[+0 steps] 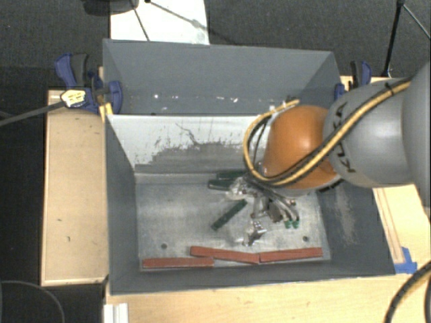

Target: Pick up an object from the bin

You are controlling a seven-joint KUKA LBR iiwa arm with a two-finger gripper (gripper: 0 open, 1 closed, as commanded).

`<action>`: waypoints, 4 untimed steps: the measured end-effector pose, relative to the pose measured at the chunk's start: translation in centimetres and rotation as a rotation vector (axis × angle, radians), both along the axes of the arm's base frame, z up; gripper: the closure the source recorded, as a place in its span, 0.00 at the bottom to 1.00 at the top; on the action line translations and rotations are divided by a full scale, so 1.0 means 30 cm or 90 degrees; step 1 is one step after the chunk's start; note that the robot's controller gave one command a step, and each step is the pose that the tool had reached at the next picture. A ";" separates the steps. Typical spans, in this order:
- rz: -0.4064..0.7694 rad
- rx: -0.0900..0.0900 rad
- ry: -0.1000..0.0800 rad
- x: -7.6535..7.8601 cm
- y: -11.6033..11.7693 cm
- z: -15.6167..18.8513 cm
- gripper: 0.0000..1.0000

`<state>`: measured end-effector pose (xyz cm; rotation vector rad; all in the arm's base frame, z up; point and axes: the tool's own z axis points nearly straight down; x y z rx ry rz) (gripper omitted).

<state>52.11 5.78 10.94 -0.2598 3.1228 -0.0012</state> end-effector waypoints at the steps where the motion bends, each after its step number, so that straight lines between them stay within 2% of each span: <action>1: 0.069 0.000 0.007 0.037 0.041 0.015 0.00; 2: 0.150 0.000 0.002 0.142 0.015 0.044 0.00; 3: 0.192 0.000 0.002 0.142 0.015 -0.097 0.00; 4: 0.248 0.001 -0.004 0.206 0.020 -0.112 1.00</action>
Offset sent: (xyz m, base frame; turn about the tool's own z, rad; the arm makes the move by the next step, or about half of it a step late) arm 0.0444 0.0028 0.0110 -0.2395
